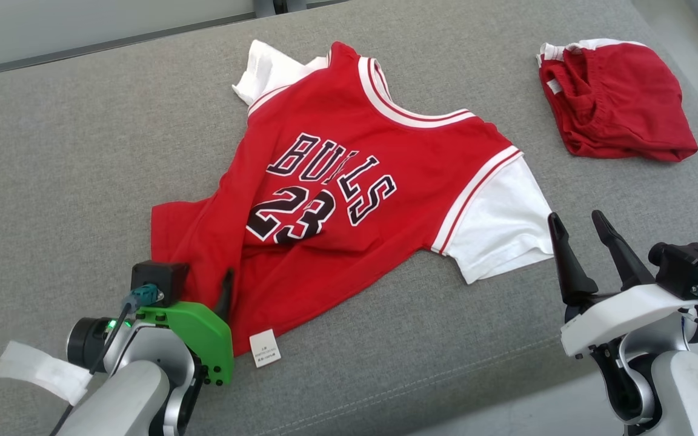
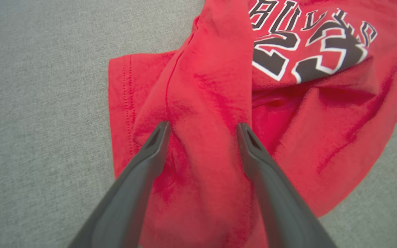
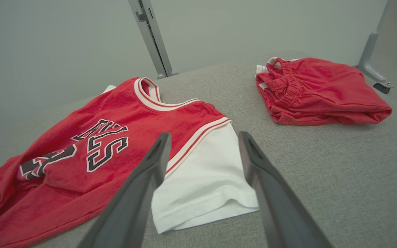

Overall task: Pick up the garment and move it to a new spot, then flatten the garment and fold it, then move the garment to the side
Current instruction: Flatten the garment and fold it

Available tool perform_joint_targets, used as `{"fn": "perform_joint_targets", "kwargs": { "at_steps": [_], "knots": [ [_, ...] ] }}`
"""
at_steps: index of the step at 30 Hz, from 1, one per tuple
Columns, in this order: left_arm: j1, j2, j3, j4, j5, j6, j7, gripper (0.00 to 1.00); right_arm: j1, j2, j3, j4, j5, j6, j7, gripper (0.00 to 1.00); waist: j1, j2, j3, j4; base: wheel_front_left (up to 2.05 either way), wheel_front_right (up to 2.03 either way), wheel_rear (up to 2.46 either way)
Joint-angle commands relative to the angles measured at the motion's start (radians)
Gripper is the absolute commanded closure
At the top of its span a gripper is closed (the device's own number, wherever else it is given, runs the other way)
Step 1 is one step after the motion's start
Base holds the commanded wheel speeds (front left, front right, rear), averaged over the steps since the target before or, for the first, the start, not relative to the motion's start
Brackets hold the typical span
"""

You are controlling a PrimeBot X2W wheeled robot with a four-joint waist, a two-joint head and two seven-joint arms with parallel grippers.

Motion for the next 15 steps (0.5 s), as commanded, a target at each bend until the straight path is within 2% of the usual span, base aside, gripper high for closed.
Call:
{"fn": "perform_joint_targets", "kwargs": {
  "at_steps": [1, 2, 10, 15],
  "knots": [
    [-0.02, 0.003, -0.002, 0.018, 0.005, -0.005, 0.006, 0.76, -0.012, 0.0, -0.001, -0.002, 0.007, 0.0, -0.006, 0.0, 0.0, -0.0001, 0.003, -0.001, 0.0, 0.0, 0.0],
    [-0.027, 0.005, -0.005, 0.029, 0.011, -0.006, 0.008, 1.0, -0.013, 0.0, -0.001, -0.001, 0.006, 0.0, -0.007, 0.0, 0.0, -0.0001, 0.004, -0.001, 0.0, 0.0, 0.0],
    [-0.087, 0.015, 0.011, 0.068, 0.026, -0.016, -0.018, 1.0, -0.02, 0.002, -0.002, 0.007, 0.008, 0.0, -0.016, 0.0, 0.0, -0.0001, 0.013, 0.001, 0.0, 0.0, 0.0],
    [-0.187, 0.047, 0.014, 0.042, 0.064, -0.031, -0.005, 1.0, -0.031, 0.004, -0.002, 0.009, 0.008, 0.0, -0.02, 0.0, 0.0, -0.0001, 0.024, 0.004, 0.0, 0.0, 0.0]
  ]
}}
